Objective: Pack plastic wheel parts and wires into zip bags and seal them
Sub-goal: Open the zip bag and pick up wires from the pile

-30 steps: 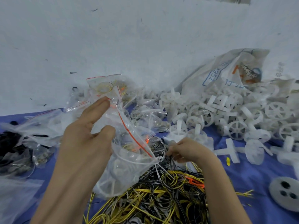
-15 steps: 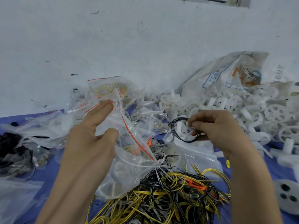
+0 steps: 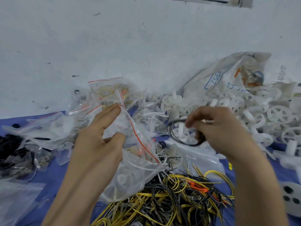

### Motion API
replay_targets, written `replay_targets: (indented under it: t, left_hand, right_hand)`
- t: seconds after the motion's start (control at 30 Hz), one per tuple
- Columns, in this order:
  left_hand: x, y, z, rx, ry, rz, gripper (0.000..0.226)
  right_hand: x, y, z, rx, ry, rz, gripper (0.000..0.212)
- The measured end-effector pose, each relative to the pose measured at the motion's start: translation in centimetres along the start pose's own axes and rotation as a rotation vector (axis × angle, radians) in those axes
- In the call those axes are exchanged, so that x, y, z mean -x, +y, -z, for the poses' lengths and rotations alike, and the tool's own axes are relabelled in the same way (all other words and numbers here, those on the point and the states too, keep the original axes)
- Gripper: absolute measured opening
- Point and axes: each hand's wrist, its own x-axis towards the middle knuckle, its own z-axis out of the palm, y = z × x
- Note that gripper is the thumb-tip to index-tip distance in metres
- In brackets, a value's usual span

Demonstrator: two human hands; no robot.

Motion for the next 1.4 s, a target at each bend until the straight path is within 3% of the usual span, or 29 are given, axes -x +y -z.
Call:
replay_targets:
  t: [0.03, 0.1, 0.2, 0.3, 0.37, 0.53, 0.67, 0.77, 0.83, 0.9, 0.97, 1.03, 1.07, 1.1, 1.13, 1.2, 1.23, 1.33, 1.4]
  left_hand:
    - [0.1, 0.0, 0.0, 0.002, 0.004, 0.0, 0.06]
    - [0.1, 0.1, 0.0, 0.004, 0.011, 0.001, 0.06]
    - [0.1, 0.2, 0.2, 0.001, 0.01, -0.002, 0.059]
    - [0.1, 0.3, 0.2, 0.002, 0.006, -0.005, 0.058]
    - [0.2, 0.2, 0.2, 0.01, 0.001, -0.017, 0.058]
    - [0.0, -0.2, 0.7, 0.082, -0.029, -0.103, 0.064]
    - [-0.1, -0.7, 0.1, -0.029, -0.167, -0.127, 0.066]
    - [0.1, -0.6, -1.0, -0.128, -0.165, -0.189, 0.065]
    - [-0.1, -0.6, -0.8, -0.13, -0.126, -0.209, 0.063]
    - [-0.5, -0.8, 0.0, -0.096, -0.045, -0.18, 0.06]
    - [-1.0, -1.1, 1.1, -0.047, 0.022, -0.171, 0.053]
    - [-1.2, -1.2, 1.8, -0.017, 0.047, -0.17, 0.043]
    - [-1.3, -1.3, 2.0, -0.002, 0.06, -0.162, 0.043]
    - [-1.3, -1.5, 2.1, 0.02, 0.077, -0.148, 0.043]
    - [-1.3, -1.6, 2.1, 0.037, 0.091, -0.132, 0.044]
    - [-1.3, -1.6, 2.1, 0.056, 0.104, -0.114, 0.045]
    - [-1.3, -1.5, 2.0, 0.072, 0.099, -0.114, 0.046]
    - [-1.4, -1.6, 1.9, 0.09, 0.081, -0.113, 0.047]
    - [-1.4, -1.6, 1.9, 0.086, 0.086, -0.104, 0.047]
  right_hand:
    - [-0.1, 0.1, -0.4, 0.113, -0.042, -0.039, 0.035]
    - [-0.1, -0.1, -1.0, 0.102, -0.049, -0.063, 0.036]
    - [0.1, -1.3, -0.5, -0.412, 0.03, 0.032, 0.03]
    - [0.9, -2.7, -0.1, -0.83, -0.216, 0.087, 0.016]
    - [1.2, -3.3, -0.9, -0.858, -0.41, 0.078, 0.016]
    - [1.3, -3.8, -5.7, -0.445, -0.603, -0.051, 0.031]
    - [1.8, -4.2, -8.5, 0.166, -0.698, 0.107, 0.023]
    - [2.4, -4.2, -9.7, 0.355, -0.774, 0.189, 0.028]
    - [2.3, -4.3, -9.4, 0.303, -0.762, 0.231, 0.031]
    - [1.6, -4.7, -8.1, 0.099, -0.69, 0.222, 0.025]
    - [0.9, -4.7, -7.4, -0.224, -0.467, 0.227, 0.016]
    - [0.2, -4.2, -6.9, -0.621, -0.181, 0.17, 0.019]
    - [-0.3, -3.5, -7.0, -0.69, -0.068, 0.132, 0.022]
    - [-0.6, -2.5, -7.2, -0.608, 0.018, 0.082, 0.023]
    - [-1.1, -1.1, -7.6, -0.367, 0.043, 0.027, 0.023]
    - [-1.9, 1.6, -8.9, 0.162, -0.133, -0.069, 0.021]
    - [-2.2, 2.9, -9.7, 0.3, -0.243, -0.09, 0.023]
    - [-2.0, 5.5, -12.2, 0.413, -0.491, -0.088, 0.031]
    - [-1.5, 6.4, -13.5, 0.396, -0.556, -0.104, 0.03]
